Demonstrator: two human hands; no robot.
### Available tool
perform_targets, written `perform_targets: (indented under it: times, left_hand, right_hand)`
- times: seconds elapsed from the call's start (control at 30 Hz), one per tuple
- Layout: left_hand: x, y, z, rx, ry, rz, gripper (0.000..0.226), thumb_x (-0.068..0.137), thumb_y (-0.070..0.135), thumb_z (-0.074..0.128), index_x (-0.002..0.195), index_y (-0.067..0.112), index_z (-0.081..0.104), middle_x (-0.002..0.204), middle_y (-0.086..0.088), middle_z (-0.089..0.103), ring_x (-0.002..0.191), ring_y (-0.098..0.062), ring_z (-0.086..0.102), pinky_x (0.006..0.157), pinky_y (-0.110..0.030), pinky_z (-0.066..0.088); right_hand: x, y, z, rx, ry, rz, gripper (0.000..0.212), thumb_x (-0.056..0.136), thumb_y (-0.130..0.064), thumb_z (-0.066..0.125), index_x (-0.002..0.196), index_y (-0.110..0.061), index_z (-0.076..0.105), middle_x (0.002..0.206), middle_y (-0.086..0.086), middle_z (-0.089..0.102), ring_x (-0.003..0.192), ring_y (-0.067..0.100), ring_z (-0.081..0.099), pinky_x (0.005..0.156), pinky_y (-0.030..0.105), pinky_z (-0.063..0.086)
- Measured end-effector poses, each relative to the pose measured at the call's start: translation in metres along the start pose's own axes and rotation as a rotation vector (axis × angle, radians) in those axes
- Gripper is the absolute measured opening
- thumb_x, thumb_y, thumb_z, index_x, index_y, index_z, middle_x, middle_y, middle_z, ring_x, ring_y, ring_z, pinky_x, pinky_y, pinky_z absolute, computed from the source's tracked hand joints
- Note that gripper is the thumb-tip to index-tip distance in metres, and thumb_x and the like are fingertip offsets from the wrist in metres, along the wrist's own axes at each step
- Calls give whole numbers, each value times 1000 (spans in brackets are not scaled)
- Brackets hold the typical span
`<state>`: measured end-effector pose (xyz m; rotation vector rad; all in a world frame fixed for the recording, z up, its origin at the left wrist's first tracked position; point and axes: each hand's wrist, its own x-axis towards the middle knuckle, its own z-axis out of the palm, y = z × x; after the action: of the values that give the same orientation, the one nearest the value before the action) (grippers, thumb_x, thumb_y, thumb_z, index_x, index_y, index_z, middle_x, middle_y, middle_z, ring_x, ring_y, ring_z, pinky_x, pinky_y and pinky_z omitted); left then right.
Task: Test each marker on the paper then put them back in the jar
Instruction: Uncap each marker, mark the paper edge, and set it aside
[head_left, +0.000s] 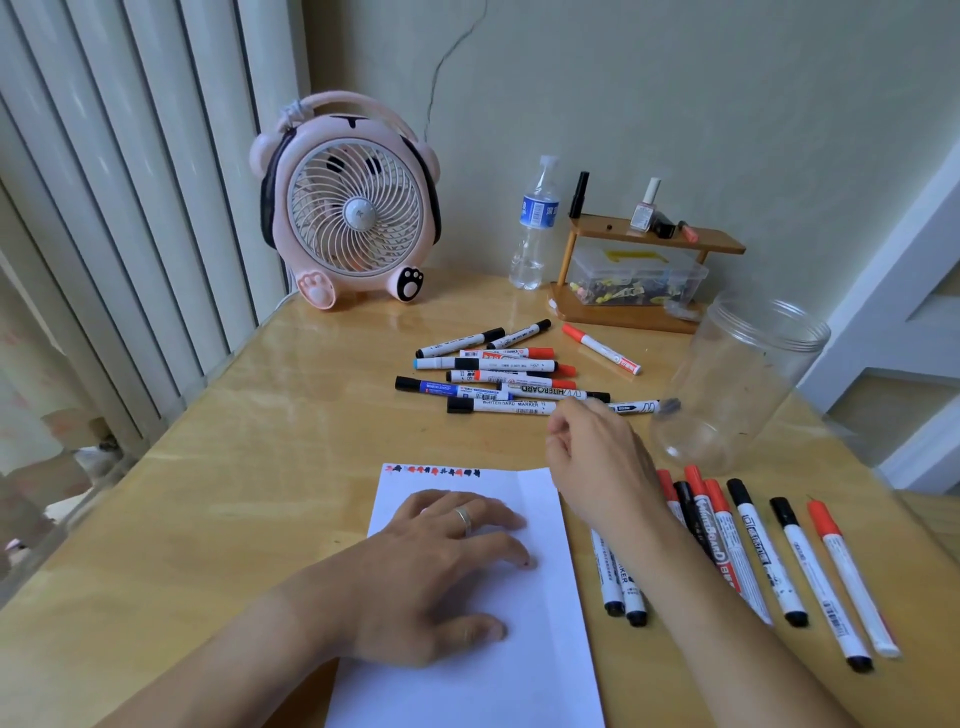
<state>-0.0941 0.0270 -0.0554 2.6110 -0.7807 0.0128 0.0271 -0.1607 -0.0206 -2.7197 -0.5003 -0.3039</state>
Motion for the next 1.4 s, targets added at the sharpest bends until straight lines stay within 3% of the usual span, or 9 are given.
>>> perform_targets:
  times: [0.2, 0.47, 0.67, 0.73, 0.8, 0.9, 1.0, 1.1, 1.4]
  left_hand:
    - [-6, 0, -4, -23, -28, -9, 54, 93, 56, 61, 143, 48, 42, 158, 24, 24, 148, 5, 12, 123, -33, 7]
    - [-9, -1, -9, -32, -11, -3, 55, 92, 55, 66, 141, 45, 46, 156, 22, 29, 146, 3, 17, 122, -37, 9]
    - [-13, -3, -13, -71, 40, 14, 49, 90, 56, 68, 134, 42, 55, 149, 19, 38, 143, 1, 26, 120, -35, 14]
    - [-13, -8, -18, -94, 156, 4, 31, 92, 48, 64, 120, 36, 62, 133, 18, 50, 131, -1, 41, 114, -36, 27]
    - [-10, -15, -21, -90, 430, -88, 12, 95, 37, 59, 103, 28, 60, 107, 16, 56, 105, -5, 54, 92, -37, 44]
    - [-8, -28, -23, -120, 749, -319, 8, 99, 32, 51, 104, 25, 50, 97, 14, 51, 91, -9, 52, 77, -31, 44]
    - [-10, -35, -21, -84, 618, -320, 28, 106, 41, 37, 119, 24, 54, 102, 10, 51, 95, -7, 52, 84, -29, 43]
    - [-9, -37, -13, -86, 376, -321, 39, 106, 54, 22, 106, 30, 53, 91, 8, 57, 88, -13, 54, 81, -42, 47]
    - [-7, -40, -9, -120, 393, -281, 44, 102, 62, 21, 83, 29, 43, 74, 7, 54, 71, -14, 50, 68, -40, 45]
  right_hand:
    - [41, -3, 37, -3, -40, -175, 26, 101, -13, 55, 126, -19, 59, 127, -2, 61, 115, 23, 56, 86, 36, 49]
    - [53, -5, 48, -105, 5, -174, 21, 100, -28, 66, 120, -23, 66, 115, -3, 53, 112, 21, 48, 96, 37, 43]
    - [40, -15, 36, 48, 41, -244, 9, 97, -19, 63, 103, -14, 61, 109, 1, 56, 104, 24, 51, 84, 37, 42]
    - [26, -28, 26, 169, 21, -269, 7, 93, -18, 59, 97, -14, 54, 100, -1, 55, 90, 24, 52, 74, 41, 45]
    - [8, -39, 18, 221, 10, -316, 10, 89, -21, 55, 91, -19, 46, 90, -4, 49, 80, 25, 48, 68, 45, 45]
    - [-17, -49, 12, 252, -51, -365, 10, 91, -26, 53, 94, -26, 44, 87, -11, 49, 75, 18, 50, 66, 43, 47]
    - [-33, -49, 12, 237, -113, -391, 21, 97, -47, 50, 115, -37, 56, 96, -14, 62, 82, 10, 62, 71, 38, 53]
    - [-38, -44, 16, 145, -142, -415, 22, 101, -49, 49, 118, -39, 59, 91, -10, 53, 85, 16, 57, 72, 39, 51]
    - [-46, -47, 19, 24, -96, -516, 43, 96, -59, 22, 100, -28, 51, 88, -7, 51, 80, 21, 57, 61, 37, 44]
